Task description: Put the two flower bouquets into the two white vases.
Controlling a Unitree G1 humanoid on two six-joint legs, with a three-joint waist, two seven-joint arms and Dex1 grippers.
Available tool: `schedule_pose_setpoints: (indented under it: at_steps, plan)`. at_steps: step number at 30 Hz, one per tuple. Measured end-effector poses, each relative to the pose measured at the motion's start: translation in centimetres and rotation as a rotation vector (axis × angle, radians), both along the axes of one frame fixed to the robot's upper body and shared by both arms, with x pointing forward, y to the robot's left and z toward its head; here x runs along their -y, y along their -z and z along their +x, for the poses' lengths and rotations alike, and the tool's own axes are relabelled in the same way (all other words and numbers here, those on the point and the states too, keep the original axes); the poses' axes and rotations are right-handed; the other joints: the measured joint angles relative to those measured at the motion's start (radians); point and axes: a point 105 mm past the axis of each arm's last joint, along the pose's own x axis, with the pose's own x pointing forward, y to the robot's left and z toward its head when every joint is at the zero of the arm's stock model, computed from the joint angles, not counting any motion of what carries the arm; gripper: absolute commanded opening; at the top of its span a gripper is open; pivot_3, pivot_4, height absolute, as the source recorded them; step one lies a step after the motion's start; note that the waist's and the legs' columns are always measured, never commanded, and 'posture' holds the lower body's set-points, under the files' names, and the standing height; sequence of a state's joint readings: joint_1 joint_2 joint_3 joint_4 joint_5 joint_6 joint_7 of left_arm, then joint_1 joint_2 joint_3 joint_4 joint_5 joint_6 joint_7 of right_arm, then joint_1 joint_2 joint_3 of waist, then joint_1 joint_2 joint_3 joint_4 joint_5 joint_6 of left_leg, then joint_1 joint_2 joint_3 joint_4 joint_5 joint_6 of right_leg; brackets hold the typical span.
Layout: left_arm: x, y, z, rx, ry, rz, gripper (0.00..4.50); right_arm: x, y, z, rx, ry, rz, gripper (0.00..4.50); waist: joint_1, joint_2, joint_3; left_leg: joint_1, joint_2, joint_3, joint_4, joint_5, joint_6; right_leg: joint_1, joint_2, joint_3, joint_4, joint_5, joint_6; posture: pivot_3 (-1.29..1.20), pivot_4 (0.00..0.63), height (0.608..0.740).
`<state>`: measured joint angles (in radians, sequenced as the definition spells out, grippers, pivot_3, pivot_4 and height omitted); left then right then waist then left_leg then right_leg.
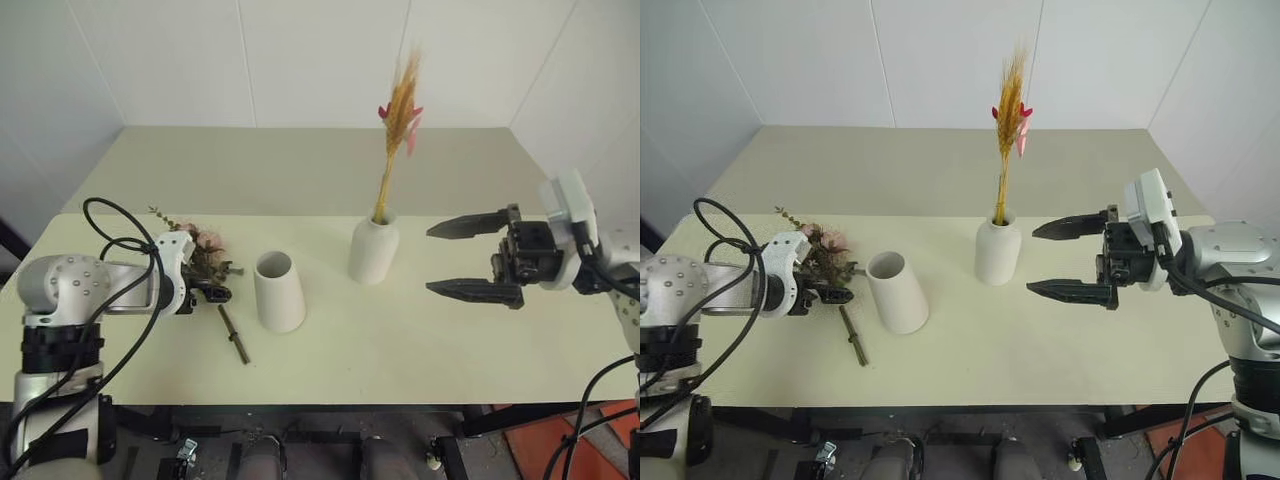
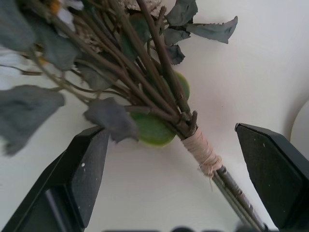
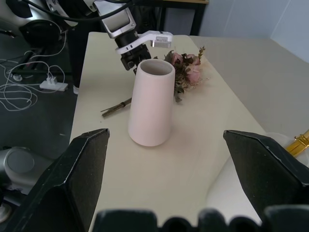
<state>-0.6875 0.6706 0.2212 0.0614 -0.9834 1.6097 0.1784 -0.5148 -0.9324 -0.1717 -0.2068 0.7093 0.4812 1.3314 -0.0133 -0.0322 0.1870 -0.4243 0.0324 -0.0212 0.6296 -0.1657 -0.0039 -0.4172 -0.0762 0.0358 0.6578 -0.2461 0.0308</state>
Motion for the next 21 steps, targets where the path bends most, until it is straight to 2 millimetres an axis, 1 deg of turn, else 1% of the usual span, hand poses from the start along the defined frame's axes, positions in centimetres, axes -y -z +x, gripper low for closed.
schedule_pose_setpoints:
  at_steps: [1,4,5,7,11,16,17,21]
  plan:
    - [0.4,0.1,0.2,0.001,-0.003,0.003,4.5,0.0,0.0,0.0,0.0,-0.002,-0.002,4.48,0.002,0.0,0.0,0.001,0.0,0.0,0.0,0.0,0.0,0.001,0.0,0.0,0.0,0.0,0.0,0.0,0.15,0.74]
    - [0.7,0.6,0.6,0.0,-0.041,0.014,3.94,0.0,0.0,-0.1,-0.002,-0.01,-0.006,4.5,0.004,0.001,0.0,0.009,-0.001,0.0,0.0,0.0,0.0,0.01,-0.001,-0.001,-0.002,0.0,0.001,0.0,0.15,0.74]
    - [0.7,0.7,0.7,-0.002,-0.056,0.026,3.68,0.0,0.0,-0.1,-0.002,-0.011,-0.007,4.5,0.004,0.001,0.0,0.012,-0.001,0.0,0.0,0.0,-0.001,0.014,-0.001,-0.001,-0.002,0.0,0.001,0.0,0.15,0.74]
    - [0.5,0.9,0.7,-0.003,-0.075,0.042,3.07,0.0,0.0,-0.2,-0.002,-0.013,-0.009,4.5,0.003,0.001,-0.001,0.014,-0.001,0.0,0.0,0.0,-0.001,0.016,-0.001,-0.001,-0.003,-0.004,0.008,0.0,0.15,0.74]
    - [-0.4,0.9,0.7,-0.006,-0.12,0.061,1.78,0.0,0.0,-0.2,-0.003,-0.016,-0.01,4.5,0.001,0.001,-0.001,0.014,-0.001,0.0,0.0,0.0,-0.001,0.015,0.0,0.0,-0.003,-0.004,0.008,0.0,0.15,0.74]
    - [-1.3,0.9,0.6,-0.013,-0.153,0.071,0.32,0.0,0.0,-0.2,-0.003,-0.016,-0.01,4.5,0.0,0.001,0.0,0.013,-0.001,0.0,0.0,0.0,-0.002,0.015,0.0,0.0,-0.003,-0.004,0.007,0.0,0.15,0.74]
    - [-1.6,0.9,0.6,-0.012,-0.16,0.073,0.16,0.0,0.0,-0.2,-0.003,-0.017,-0.01,4.5,0.0,0.001,0.0,0.013,-0.001,0.0,0.0,0.0,-0.002,0.015,0.0,0.0,-0.003,-0.004,0.007,0.0,0.15,0.74]
    - [-2.4,0.8,0.4,-0.011,-0.193,0.092,0.13,0.0,0.0,-0.2,-0.003,-0.017,-0.009,4.5,-0.001,0.001,0.0,0.013,-0.001,0.0,-0.001,-0.001,-0.003,0.014,0.0,0.0,-0.003,-0.004,0.008,0.0,0.15,0.74]
